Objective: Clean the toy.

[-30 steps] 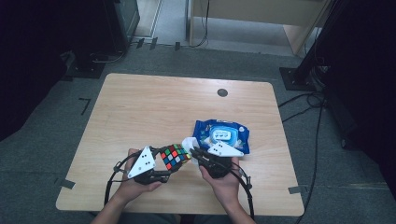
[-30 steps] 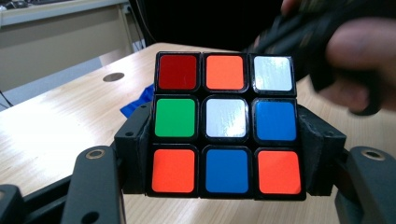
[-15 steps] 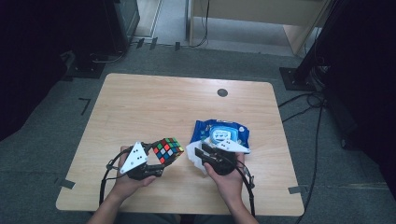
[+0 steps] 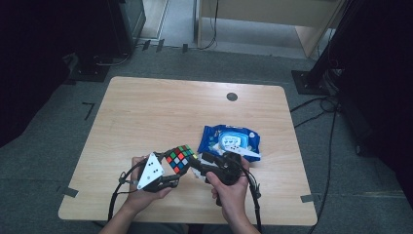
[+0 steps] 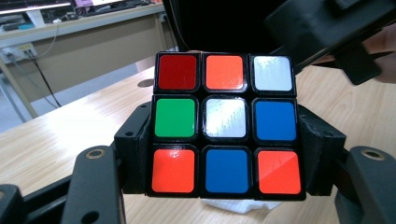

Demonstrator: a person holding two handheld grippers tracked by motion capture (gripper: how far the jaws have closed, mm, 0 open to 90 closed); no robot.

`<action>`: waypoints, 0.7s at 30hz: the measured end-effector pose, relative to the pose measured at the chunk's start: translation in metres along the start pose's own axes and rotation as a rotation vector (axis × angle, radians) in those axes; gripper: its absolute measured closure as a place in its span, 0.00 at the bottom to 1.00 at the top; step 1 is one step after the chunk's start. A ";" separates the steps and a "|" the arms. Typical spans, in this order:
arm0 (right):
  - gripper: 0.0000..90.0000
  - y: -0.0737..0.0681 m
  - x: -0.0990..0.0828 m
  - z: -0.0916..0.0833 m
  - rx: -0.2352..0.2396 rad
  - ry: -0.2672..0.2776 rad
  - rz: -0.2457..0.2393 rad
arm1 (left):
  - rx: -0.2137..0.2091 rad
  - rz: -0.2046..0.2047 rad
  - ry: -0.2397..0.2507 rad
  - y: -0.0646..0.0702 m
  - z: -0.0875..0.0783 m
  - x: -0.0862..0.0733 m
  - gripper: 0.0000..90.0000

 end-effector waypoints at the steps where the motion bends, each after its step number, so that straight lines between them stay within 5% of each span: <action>1: 0.29 0.000 0.000 0.001 0.008 -0.006 0.007 | 0.005 0.012 -0.001 0.003 0.001 0.000 0.38; 7: 0.32 -0.002 -0.005 0.010 0.017 -0.032 0.007 | 0.019 0.047 0.011 0.014 0.003 0.003 0.38; 14: 0.38 0.005 -0.005 0.010 0.092 -0.031 0.049 | 0.004 0.026 0.021 0.014 0.004 0.003 0.38; 21: 0.39 0.011 -0.002 0.009 0.086 -0.087 0.051 | -0.017 0.045 -0.003 0.015 0.008 -0.001 0.36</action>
Point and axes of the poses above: each handheld gripper's, and its own axes: z roughly forward along the jaws, x roughly out of its top, y roughly to its right, the point moved 2 cm from there along z, roughly forward along the jaws, and after that the axes turned 5 degrees about -y, right-handed, at the moved point
